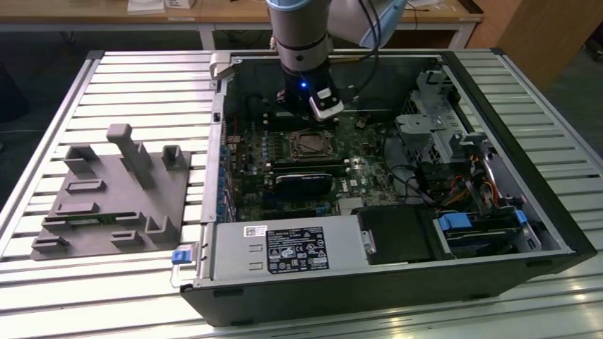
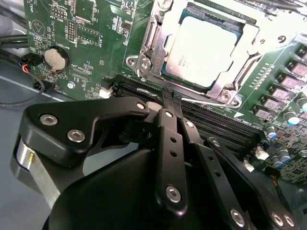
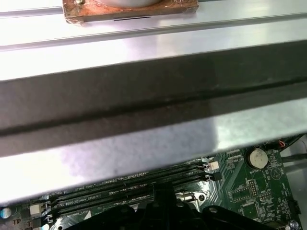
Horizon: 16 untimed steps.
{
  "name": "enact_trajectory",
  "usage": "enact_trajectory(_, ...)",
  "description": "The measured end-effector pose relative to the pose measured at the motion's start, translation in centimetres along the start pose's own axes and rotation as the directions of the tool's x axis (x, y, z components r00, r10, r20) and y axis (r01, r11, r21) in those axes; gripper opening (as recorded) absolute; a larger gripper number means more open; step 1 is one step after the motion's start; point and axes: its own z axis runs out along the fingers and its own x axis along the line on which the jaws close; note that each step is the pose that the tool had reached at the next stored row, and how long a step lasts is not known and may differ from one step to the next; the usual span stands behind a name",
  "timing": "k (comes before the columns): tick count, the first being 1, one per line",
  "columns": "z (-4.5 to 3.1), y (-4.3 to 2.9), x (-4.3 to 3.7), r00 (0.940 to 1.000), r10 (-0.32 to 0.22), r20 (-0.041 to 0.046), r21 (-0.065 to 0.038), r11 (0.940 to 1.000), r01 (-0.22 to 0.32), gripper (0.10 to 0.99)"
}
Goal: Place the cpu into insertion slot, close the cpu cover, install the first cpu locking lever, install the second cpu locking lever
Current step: 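Install the first cpu locking lever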
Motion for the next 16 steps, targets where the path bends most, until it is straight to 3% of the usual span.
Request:
enact_trajectory(4, 0.12, 0.31, 0.11, 1.0, 0.008, 0.0017, 0.001, 1.0, -0.008, 0.106)
enact_trajectory(16, 0.61, 0.22, 0.19, 0.9993, 0.036, 0.0079, 0.006, 0.9993, -0.036, 0.106)
